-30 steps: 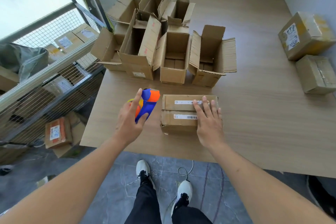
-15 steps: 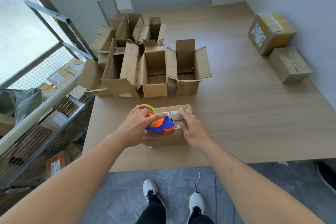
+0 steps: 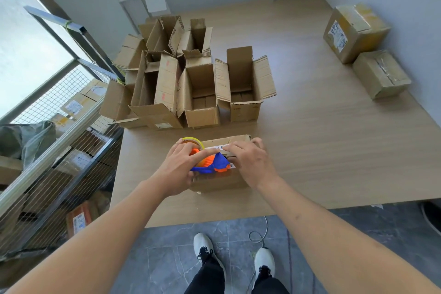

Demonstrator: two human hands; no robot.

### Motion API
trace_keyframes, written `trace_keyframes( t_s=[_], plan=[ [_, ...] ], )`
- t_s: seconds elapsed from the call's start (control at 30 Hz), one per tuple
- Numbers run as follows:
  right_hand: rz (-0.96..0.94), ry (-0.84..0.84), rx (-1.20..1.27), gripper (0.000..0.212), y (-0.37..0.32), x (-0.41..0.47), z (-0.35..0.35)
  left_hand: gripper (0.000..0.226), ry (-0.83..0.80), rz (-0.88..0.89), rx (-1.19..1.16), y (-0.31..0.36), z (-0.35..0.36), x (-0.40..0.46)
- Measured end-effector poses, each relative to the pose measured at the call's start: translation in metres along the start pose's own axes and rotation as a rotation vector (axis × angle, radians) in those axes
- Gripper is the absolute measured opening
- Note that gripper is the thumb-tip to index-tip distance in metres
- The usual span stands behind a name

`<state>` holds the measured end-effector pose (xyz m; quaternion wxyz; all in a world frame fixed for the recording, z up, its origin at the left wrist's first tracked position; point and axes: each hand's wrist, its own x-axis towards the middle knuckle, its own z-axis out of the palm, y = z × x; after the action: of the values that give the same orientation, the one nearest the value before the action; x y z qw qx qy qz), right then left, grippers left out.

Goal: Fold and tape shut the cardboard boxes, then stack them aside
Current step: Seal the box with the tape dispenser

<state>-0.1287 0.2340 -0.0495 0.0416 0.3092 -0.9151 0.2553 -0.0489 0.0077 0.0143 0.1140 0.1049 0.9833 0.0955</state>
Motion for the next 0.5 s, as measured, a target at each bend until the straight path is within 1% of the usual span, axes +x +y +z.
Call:
trace_keyframes(
  t_s=[0.1, 0.17, 0.3, 0.43, 0.5],
  plan=[
    [0.001, -0.069, 0.129, 0.02, -0.003, -0.001, -0.001, 0.096, -0.011, -0.008, -0.015, -0.001, 0.002, 0.0],
    [0.018, -0.086, 0.183, 0.013, -0.004, 0.001, -0.004, 0.096, -0.01, -0.019, -0.023, -0.001, 0.003, 0.0],
    [0.061, -0.096, 0.211, 0.012, -0.003, 0.006, -0.003, 0.094, -0.011, -0.038, -0.01, -0.004, 0.004, -0.003],
    [0.114, -0.087, 0.176, 0.013, -0.007, 0.006, -0.006, 0.067, 0.074, -0.057, 0.006, 0.003, 0.005, -0.005],
    [0.151, -0.085, 0.149, 0.015, -0.009, 0.008, -0.008, 0.062, 0.116, -0.065, 0.026, 0.007, 0.007, -0.004]
  ],
)
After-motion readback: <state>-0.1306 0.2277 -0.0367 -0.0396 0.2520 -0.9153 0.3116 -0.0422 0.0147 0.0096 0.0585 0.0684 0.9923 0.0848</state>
